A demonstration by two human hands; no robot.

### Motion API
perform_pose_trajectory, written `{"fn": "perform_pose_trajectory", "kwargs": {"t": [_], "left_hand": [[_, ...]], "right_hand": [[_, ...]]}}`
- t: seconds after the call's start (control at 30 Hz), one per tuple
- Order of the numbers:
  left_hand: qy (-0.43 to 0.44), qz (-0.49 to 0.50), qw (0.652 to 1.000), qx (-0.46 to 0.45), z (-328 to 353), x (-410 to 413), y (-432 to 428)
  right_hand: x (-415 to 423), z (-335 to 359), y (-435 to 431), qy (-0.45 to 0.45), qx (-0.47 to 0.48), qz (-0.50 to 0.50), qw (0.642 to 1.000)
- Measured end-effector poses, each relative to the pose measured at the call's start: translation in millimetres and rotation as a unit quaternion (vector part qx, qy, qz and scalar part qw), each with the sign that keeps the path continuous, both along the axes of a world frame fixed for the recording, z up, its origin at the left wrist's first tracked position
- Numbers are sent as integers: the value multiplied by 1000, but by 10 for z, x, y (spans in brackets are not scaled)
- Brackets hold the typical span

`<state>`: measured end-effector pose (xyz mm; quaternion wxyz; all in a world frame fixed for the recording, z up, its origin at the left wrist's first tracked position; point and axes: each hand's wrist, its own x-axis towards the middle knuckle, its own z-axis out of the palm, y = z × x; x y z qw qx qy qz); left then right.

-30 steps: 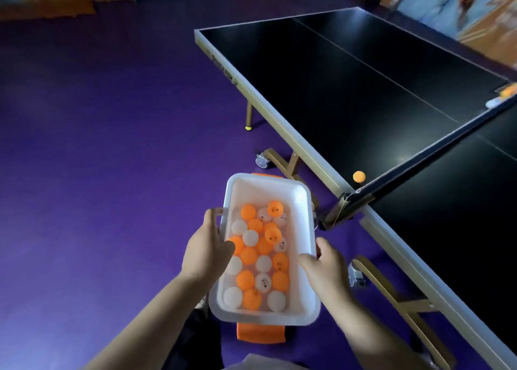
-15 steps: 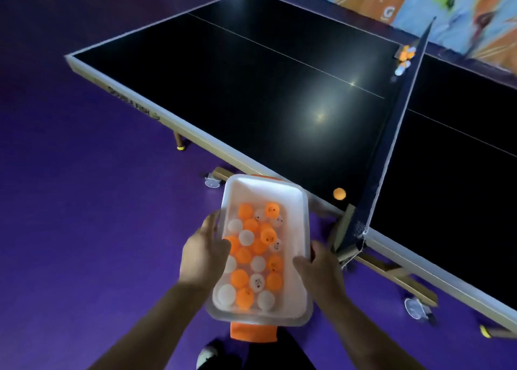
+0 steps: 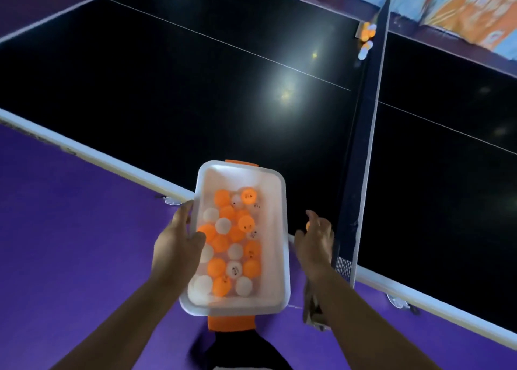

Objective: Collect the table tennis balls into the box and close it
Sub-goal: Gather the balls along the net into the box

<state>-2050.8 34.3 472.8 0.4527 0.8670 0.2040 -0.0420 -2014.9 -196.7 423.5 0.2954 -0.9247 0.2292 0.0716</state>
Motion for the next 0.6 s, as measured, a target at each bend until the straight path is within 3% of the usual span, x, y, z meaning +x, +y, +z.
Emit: {"fn": "perform_pose_trajectory", "kwargs": {"t": [0.1, 0.2, 0.3, 0.43, 0.6], "left_hand": [[5, -13, 1000, 7, -27, 387, -93], [24, -21, 999, 2, -35, 674, -163], [37, -32, 999, 0, -50, 875, -194], [45, -36, 998, -10, -87, 1071, -184], [42, -34, 998, -20, -66, 1215, -125]], "right_hand": [[266, -208, -99, 99, -65, 9, 993], [391, -425, -192, 129, -127, 40, 983], [436, -563, -291, 140, -125, 33, 982], [622, -549, -313, 111, -61, -1, 992], [986, -80, -63, -4, 138, -100, 985]]}}
